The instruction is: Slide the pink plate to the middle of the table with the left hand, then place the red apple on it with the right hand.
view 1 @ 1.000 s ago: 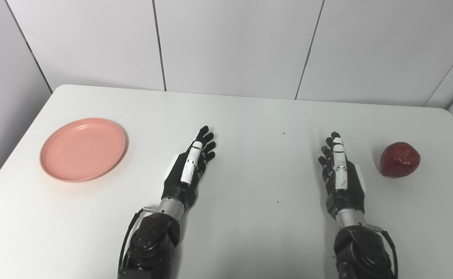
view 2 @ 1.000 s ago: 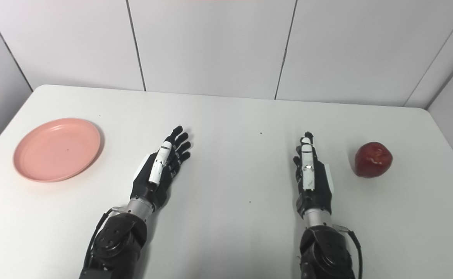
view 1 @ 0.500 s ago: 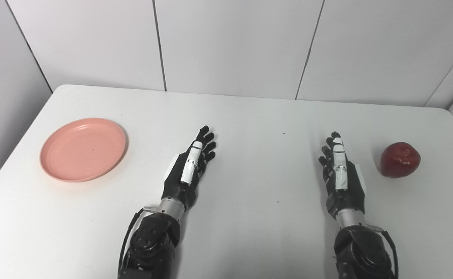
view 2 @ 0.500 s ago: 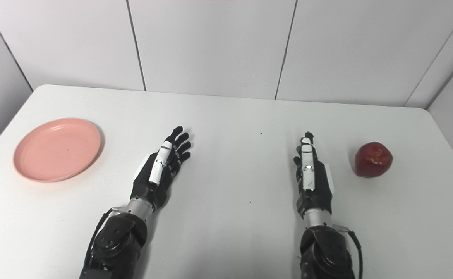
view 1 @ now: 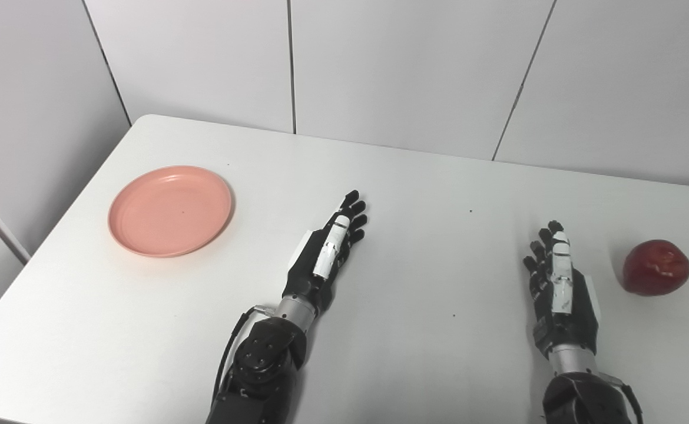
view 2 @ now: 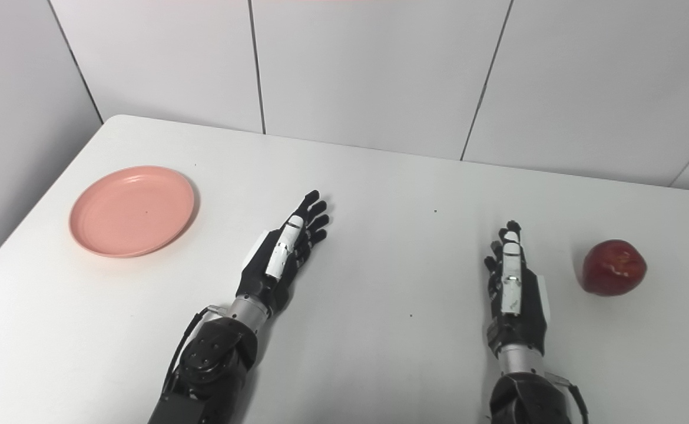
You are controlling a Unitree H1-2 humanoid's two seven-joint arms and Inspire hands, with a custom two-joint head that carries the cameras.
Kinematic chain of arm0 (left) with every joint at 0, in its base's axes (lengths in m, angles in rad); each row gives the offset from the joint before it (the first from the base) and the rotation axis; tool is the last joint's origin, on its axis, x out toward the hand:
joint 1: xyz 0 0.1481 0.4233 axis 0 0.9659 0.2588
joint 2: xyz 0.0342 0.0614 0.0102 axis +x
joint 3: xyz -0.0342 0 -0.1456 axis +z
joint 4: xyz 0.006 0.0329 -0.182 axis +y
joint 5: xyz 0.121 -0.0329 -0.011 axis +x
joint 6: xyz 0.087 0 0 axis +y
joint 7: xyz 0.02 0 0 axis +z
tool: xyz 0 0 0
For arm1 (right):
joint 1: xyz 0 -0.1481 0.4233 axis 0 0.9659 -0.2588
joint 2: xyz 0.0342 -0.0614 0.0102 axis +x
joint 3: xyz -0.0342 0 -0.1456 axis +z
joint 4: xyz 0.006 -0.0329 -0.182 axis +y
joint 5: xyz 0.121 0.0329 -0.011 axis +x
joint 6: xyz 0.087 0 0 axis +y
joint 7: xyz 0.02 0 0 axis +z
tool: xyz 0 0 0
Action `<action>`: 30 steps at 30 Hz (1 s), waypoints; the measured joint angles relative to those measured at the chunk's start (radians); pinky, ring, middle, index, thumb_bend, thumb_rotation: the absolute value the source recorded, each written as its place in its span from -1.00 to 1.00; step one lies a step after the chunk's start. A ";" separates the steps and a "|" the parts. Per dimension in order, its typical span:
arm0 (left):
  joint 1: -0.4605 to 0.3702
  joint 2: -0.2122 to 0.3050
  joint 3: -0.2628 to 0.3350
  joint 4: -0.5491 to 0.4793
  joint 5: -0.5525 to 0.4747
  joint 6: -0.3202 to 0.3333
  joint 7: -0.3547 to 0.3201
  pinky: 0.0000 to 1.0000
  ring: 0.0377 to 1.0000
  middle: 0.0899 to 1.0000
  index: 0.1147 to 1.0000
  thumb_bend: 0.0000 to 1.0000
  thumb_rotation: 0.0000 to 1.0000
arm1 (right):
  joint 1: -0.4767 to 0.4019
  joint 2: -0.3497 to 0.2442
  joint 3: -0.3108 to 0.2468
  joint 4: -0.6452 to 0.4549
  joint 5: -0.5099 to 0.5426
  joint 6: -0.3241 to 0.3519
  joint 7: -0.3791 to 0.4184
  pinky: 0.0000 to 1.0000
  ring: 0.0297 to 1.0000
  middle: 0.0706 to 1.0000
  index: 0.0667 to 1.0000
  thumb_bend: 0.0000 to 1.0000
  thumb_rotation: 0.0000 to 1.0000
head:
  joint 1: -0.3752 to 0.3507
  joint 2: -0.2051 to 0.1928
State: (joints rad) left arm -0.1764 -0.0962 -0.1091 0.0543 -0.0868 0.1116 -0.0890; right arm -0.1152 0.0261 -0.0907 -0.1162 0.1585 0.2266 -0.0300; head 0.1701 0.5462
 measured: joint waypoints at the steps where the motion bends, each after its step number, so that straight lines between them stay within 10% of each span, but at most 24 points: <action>1: 0.000 -0.004 -0.003 0.004 0.003 -0.005 0.000 0.93 0.93 0.94 0.89 -0.24 1.00 | 0.000 -0.001 -0.002 0.002 0.006 -0.004 0.002 1.00 1.00 1.00 0.99 -0.54 1.00 | 0.014 -0.008; 30: -0.013 -0.038 -0.022 0.028 0.031 -0.007 0.020 0.90 0.91 0.91 0.87 -0.27 1.00 | 0.000 -0.022 -0.009 0.036 0.047 -0.052 0.028 1.00 1.00 1.00 1.00 -0.60 1.00 | 0.066 -0.034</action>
State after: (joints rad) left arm -0.1894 -0.1338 -0.1314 0.0822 -0.0554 0.1050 -0.0685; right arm -0.1148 0.0038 -0.1000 -0.0801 0.2055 0.1749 -0.0015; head 0.2362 0.5123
